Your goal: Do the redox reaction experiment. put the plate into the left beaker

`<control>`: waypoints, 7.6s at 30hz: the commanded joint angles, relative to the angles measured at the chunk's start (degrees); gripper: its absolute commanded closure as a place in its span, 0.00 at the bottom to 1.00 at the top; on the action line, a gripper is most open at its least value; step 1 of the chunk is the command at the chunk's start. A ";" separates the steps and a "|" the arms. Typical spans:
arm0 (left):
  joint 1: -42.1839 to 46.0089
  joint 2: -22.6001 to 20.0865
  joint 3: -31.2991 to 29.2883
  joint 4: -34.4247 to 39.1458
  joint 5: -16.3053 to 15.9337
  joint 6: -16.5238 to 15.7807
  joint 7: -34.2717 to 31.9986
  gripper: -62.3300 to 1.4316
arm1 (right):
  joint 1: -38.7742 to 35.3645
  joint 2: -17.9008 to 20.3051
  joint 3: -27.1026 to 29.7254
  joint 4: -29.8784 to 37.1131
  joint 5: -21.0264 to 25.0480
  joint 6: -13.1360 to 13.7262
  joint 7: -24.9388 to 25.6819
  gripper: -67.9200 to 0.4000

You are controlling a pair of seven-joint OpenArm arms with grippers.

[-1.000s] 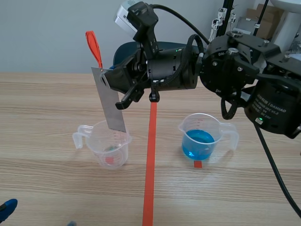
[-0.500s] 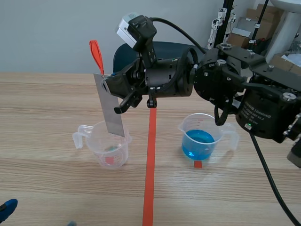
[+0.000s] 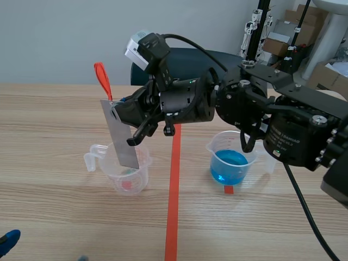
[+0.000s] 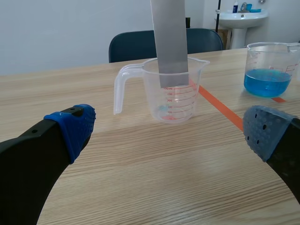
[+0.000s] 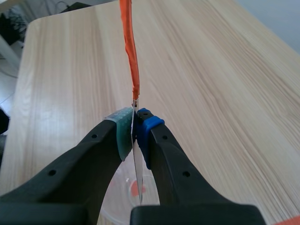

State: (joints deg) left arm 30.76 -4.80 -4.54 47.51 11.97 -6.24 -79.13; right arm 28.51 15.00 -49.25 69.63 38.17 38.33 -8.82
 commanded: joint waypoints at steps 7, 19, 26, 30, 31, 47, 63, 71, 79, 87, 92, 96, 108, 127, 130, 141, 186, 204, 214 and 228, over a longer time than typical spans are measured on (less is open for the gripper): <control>0.00 -0.17 -0.04 1.20 -0.31 -0.35 -0.79 0.00 | 3.41 1.29 2.49 6.14 7.39 4.39 -2.99 0.99; 0.00 -0.17 -0.04 1.18 -0.31 -0.35 -0.76 0.00 | 3.21 2.99 7.34 15.13 8.48 4.39 -11.15 0.99; 0.00 -0.17 -0.04 1.18 -0.31 -0.35 -0.74 0.00 | 1.53 2.43 7.15 12.61 6.27 4.39 -8.79 0.99; 0.00 -0.17 -0.04 1.18 -0.31 -0.35 -0.74 0.00 | 1.11 1.46 7.08 9.55 3.32 4.39 -6.34 0.99; 0.00 -0.17 -0.04 1.18 -0.31 -0.35 -0.72 0.00 | 1.01 1.29 6.86 8.85 3.04 4.39 -5.88 0.99; 0.00 -0.17 -0.04 1.18 -0.31 -0.35 -0.57 0.00 | 1.01 -1.60 3.41 0.59 -2.32 4.39 1.51 0.99; 0.00 -0.17 -0.04 1.18 -0.31 -0.35 -0.59 0.00 | 1.01 -5.20 2.23 -8.15 -10.93 4.39 9.68 0.99; 0.00 -0.17 -0.04 1.18 -0.31 -0.35 -0.57 0.00 | 1.01 -5.18 -0.52 -9.88 -13.62 4.39 14.86 0.99; 0.00 -0.17 -0.04 1.18 -0.31 -0.35 -0.57 0.00 | 0.55 -5.16 -1.79 -11.69 -17.38 4.39 18.86 0.99; 0.00 -0.17 -0.04 1.18 -0.31 -0.35 -0.59 0.00 | -0.61 -5.14 -1.84 -12.37 -21.73 3.06 22.40 0.99; -0.02 -0.17 -0.04 1.18 -0.31 -0.35 -0.59 0.00 | -1.57 -5.16 -1.84 -12.37 -24.65 1.51 24.96 0.99; -0.02 -0.17 -0.04 1.18 -0.31 -0.35 -0.59 0.00 | -2.01 -5.16 -1.81 -12.37 -26.40 1.29 26.58 0.99; 0.00 -0.17 -0.04 1.18 -0.31 -0.35 -0.59 0.00 | -2.01 -5.16 -1.81 -12.37 -26.43 1.07 27.85 0.99; -0.31 -0.17 -0.04 1.18 -0.33 -0.35 -0.79 0.00 | -1.99 -4.85 -1.81 -12.37 -29.62 -1.49 25.90 0.00; -0.31 -0.17 -0.04 1.18 -0.33 -0.35 -0.79 0.00 | -1.99 -4.85 -1.81 -12.37 -29.62 -1.49 25.99 0.00; -0.31 -0.17 -0.04 1.18 -0.31 -0.35 -0.79 0.00 | -1.99 -4.87 -1.81 -12.37 -29.62 -1.49 26.36 0.00; -0.31 -0.17 -0.04 1.18 -0.31 -0.35 -0.76 0.00 | -4.87 -4.87 -1.73 -12.37 -29.64 -1.51 25.27 0.00; -0.31 -0.17 -0.04 1.18 -0.31 -0.35 -0.76 0.00 | -4.87 -4.87 -1.70 -12.37 -29.64 -1.51 27.26 0.00; -0.31 -0.17 -0.04 1.18 -0.31 -0.35 -0.76 0.00 | -4.87 -4.87 -1.70 -12.37 -29.64 -1.51 27.26 0.00; -0.28 -0.17 -0.04 1.18 -0.31 -0.35 -0.76 0.00 | -4.87 -4.87 -1.70 -12.37 -29.64 -1.51 27.26 0.00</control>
State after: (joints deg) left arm 30.59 -4.80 -4.54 47.51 11.97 -6.24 -79.13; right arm 22.35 10.17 -51.13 56.84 7.73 36.84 17.74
